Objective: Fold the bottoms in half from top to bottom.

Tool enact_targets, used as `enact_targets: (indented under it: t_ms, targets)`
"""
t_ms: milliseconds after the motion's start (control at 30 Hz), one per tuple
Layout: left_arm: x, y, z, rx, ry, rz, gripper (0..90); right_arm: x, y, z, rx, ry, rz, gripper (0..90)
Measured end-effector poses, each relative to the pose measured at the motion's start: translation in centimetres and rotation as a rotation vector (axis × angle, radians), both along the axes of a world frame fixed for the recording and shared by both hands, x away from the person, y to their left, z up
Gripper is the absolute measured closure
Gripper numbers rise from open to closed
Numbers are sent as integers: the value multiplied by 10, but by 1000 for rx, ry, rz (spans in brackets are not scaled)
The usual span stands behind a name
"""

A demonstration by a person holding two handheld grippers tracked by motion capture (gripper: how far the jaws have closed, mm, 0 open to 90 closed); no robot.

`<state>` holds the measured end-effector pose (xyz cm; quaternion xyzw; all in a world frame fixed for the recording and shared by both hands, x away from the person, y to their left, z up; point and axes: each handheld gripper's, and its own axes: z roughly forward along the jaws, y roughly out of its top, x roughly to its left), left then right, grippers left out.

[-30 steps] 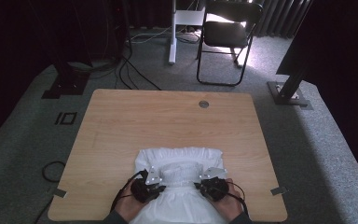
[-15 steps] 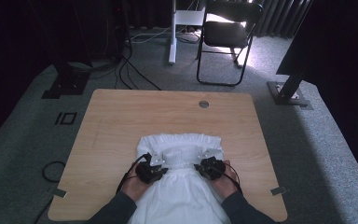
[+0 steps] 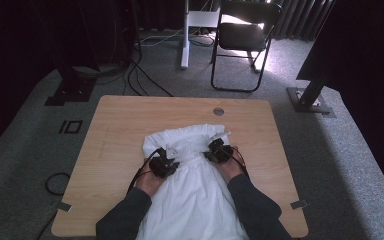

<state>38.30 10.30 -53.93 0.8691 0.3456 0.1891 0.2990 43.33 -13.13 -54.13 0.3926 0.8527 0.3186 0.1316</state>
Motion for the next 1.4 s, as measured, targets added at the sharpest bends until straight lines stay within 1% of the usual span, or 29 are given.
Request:
enact_targets:
  t_ms: [33,67,100,233,300,367,400,433,567,633,667,700,733,767,800,833,867,900,933,967,1000,1033,1067,1100,1133,1167,1200,1300,1400]
  targets:
    - [6,2,0,-2,1,4,784,9,6,1,-9,-5,-10,817]
    - [10,4,0,-1,2,6,784,9,6,1,-9,-5,-10,817]
    - [16,6,1,6,2,7,784,15,10,1,-17,-11,-19,817]
    - [41,7,4,105,-43,35,787,23,17,0,-9,-25,-45,817]
    - [56,6,6,129,-43,55,789,34,22,0,-8,-37,-67,817]
    - [67,4,7,146,-44,65,789,38,23,0,-8,-36,-76,817]
    - [72,3,8,168,-44,70,789,41,24,0,-6,-37,-84,817]
    - [77,-1,8,196,-56,74,789,48,26,0,-6,-37,-121,817]
    - [87,-13,8,283,-91,96,789,56,31,1,-36,-56,-150,816]
    - [90,-14,9,293,-91,95,791,61,33,3,-44,-38,-170,820]
    - [91,-13,9,280,-85,95,794,63,33,4,-43,-28,-171,823]
    - [93,-10,10,244,-66,100,800,66,30,5,-25,-14,-166,833]
    - [94,-5,12,196,-38,107,800,66,30,5,-25,-14,-166,833]
    - [95,1,17,140,-18,114,809,64,24,11,30,-11,-172,837]
    - [94,6,21,100,-17,112,809,64,24,11,30,-11,-172,837]
    - [90,11,32,69,-41,109,811,57,19,24,77,-50,-153,837]
    - [90,11,32,69,-41,109,812,57,19,24,77,-50,-153,837]
    - [86,13,40,62,-67,103,812,54,18,30,91,-73,-138,836]
    - [81,14,50,40,-98,97,812,49,16,39,98,-107,-118,837]
    - [69,18,71,-13,-156,90,812,39,13,60,100,-180,-93,837]
    - [69,18,71,-13,-156,90,813,39,13,60,100,-180,-93,837]
    - [62,21,87,-51,-189,81,813,35,11,71,114,-208,-87,837]
    - [57,23,96,-69,-204,76,814,29,8,86,130,-244,-76,837]
    - [41,26,120,-116,-269,61,815,19,4,107,157,-300,-62,837]
    - [41,26,120,-116,-269,61,814,19,4,107,157,-300,-62,837]
    - [29,27,132,-136,-314,46,815,4,-1,131,200,-364,-50,837]
    - [21,28,139,-133,-336,37,815,4,-1,131,200,-364,-50,837]
    - [-8,31,153,-141,-387,7,814,-18,-5,149,249,-399,-22,836]
    - [-33,35,147,-143,-379,-27,814,-43,-8,150,234,-412,25,835]
